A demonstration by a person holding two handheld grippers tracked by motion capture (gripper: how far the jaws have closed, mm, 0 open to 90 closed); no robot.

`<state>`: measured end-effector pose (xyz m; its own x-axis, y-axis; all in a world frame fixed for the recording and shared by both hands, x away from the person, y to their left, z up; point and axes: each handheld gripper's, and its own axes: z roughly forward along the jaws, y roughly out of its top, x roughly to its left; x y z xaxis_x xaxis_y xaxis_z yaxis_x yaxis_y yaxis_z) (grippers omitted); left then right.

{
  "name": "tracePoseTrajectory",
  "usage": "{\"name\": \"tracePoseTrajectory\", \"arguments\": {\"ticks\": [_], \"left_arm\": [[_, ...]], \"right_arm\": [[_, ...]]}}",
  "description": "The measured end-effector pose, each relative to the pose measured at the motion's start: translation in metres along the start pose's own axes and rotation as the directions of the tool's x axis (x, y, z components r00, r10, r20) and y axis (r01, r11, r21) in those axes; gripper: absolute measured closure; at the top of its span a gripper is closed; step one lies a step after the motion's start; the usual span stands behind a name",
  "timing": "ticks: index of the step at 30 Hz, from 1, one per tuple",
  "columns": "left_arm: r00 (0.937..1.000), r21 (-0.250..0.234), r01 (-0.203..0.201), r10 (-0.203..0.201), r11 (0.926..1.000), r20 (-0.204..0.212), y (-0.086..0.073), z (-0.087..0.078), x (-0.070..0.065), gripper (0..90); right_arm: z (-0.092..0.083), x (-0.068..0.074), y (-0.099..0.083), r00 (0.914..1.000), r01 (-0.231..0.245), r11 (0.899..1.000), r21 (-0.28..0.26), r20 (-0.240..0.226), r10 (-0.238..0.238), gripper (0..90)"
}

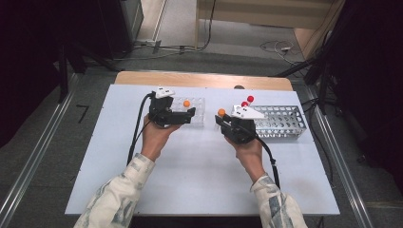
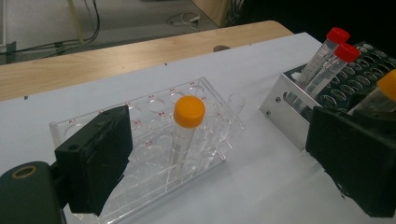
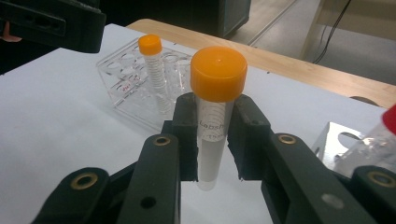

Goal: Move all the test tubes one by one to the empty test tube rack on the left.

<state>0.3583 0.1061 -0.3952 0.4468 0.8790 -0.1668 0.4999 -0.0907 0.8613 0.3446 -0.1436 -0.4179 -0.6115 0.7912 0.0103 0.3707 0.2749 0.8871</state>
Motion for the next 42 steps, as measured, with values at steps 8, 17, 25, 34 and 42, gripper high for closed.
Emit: {"name": "tracePoseTrajectory", "arguments": {"ticks": [8, 17, 25, 34, 42], "left_arm": [[0.9999, -0.008, -0.010, 0.010, 0.9999, 0.012, 0.000, -0.003, -0.004, 8.0], [0.9981, -0.009, -0.035, 0.035, 0.9993, 0.049, -0.003, -0.001, -0.015, 13.4], [0.9890, 0.001, -0.078, 0.078, 0.9969, 0.126, -0.006, 0.003, -0.022, 32.2], [0.9815, 0.025, -0.111, 0.106, 0.9934, 0.159, -0.011, 0.008, -0.027, 58.0], [0.9819, 0.030, -0.120, 0.115, 0.9923, 0.151, -0.011, 0.009, -0.028, 69.5]], "right_arm": [[0.016, 0.010, -0.001, 0.9999, 0.012, 1.000, 0.019, -0.011, -0.012, 71.0], [0.036, 0.027, -0.001, 0.9986, 0.040, 0.998, 0.042, -0.035, -0.039, 71.0], [0.047, 0.039, -0.001, 0.9970, 0.058, 0.997, 0.051, -0.055, -0.055, 71.0], [0.045, 0.044, 0.002, 0.9959, 0.066, 0.997, 0.041, -0.065, -0.063, 71.0], [0.044, 0.043, 0.002, 0.9956, 0.068, 0.997, 0.045, -0.067, -0.065, 68.1]]}}
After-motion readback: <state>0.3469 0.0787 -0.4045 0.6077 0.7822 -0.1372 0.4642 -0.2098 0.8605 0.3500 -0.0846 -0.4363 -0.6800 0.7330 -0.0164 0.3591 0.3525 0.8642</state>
